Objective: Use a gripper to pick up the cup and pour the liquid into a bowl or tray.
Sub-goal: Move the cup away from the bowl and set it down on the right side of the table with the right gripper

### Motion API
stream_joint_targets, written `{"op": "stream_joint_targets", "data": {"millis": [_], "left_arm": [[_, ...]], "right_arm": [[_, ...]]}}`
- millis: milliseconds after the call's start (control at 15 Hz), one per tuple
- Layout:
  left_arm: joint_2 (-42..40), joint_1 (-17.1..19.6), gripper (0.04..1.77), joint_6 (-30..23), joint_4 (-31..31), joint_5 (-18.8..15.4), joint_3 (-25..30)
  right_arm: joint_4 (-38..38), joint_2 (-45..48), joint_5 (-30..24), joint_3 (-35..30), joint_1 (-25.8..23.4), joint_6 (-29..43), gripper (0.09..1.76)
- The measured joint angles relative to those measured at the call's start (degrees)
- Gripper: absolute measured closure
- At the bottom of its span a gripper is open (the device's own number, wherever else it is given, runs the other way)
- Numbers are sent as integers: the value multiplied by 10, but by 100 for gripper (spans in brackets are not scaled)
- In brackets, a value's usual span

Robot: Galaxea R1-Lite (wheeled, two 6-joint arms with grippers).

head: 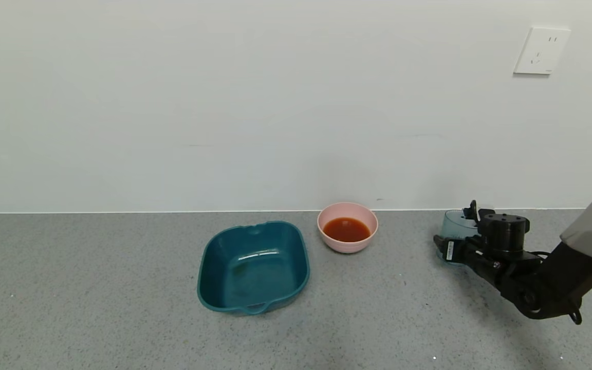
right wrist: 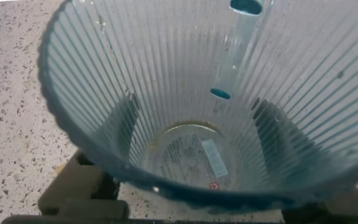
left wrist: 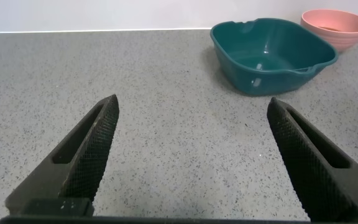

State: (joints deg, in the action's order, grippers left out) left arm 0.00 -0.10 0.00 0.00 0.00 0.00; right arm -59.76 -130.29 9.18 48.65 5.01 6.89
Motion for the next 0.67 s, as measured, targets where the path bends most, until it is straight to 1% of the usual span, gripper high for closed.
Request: {"op": "stream_joint_targets", "data": {"millis": [200, 667], "left_arm": [[0, 0, 9, 0, 0, 0, 0], [0, 0, 9, 0, 0, 0, 0]], "right_arm": [[0, 0, -6, -2, 0, 0, 35], [4, 9, -14, -16, -3, -9, 22]]}}
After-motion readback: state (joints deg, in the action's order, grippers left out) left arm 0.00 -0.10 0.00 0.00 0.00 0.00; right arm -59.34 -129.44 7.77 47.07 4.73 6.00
